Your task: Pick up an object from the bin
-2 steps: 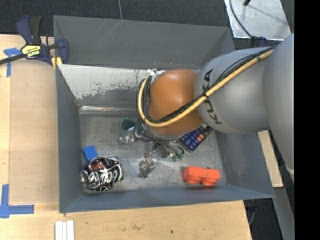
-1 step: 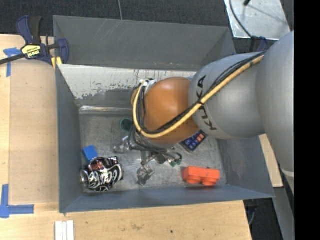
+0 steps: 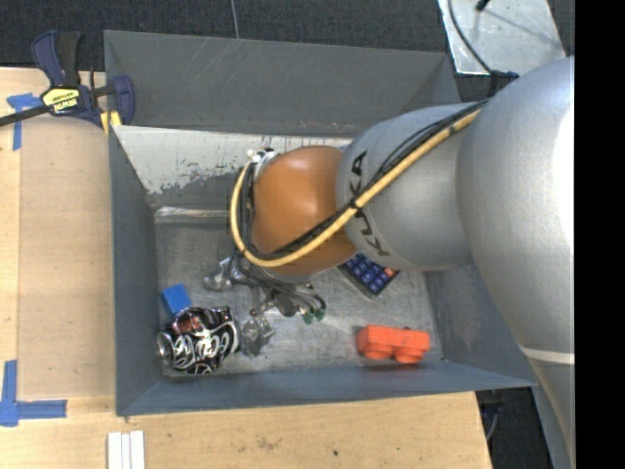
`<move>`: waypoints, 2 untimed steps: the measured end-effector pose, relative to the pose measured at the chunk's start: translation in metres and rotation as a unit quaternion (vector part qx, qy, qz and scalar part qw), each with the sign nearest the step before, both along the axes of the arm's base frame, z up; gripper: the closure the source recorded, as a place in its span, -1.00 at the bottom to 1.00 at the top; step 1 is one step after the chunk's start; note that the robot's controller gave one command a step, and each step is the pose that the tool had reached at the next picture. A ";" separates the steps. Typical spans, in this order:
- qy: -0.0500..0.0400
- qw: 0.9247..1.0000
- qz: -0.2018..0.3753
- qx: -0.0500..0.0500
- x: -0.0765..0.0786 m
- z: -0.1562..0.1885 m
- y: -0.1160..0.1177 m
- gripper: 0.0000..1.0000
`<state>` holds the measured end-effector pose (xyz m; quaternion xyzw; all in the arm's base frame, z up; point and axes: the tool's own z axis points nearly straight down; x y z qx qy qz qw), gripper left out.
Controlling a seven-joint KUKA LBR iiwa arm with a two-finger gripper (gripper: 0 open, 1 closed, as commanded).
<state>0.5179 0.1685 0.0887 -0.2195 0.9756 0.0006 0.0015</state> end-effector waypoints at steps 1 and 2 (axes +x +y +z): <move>-0.003 0.994 -0.110 -0.004 -0.025 -0.010 0.030 1.00; -0.003 0.994 -0.110 -0.003 -0.025 -0.010 0.030 1.00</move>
Offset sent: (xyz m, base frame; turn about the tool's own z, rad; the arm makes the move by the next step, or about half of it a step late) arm 0.0000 0.0000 0.0000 0.0000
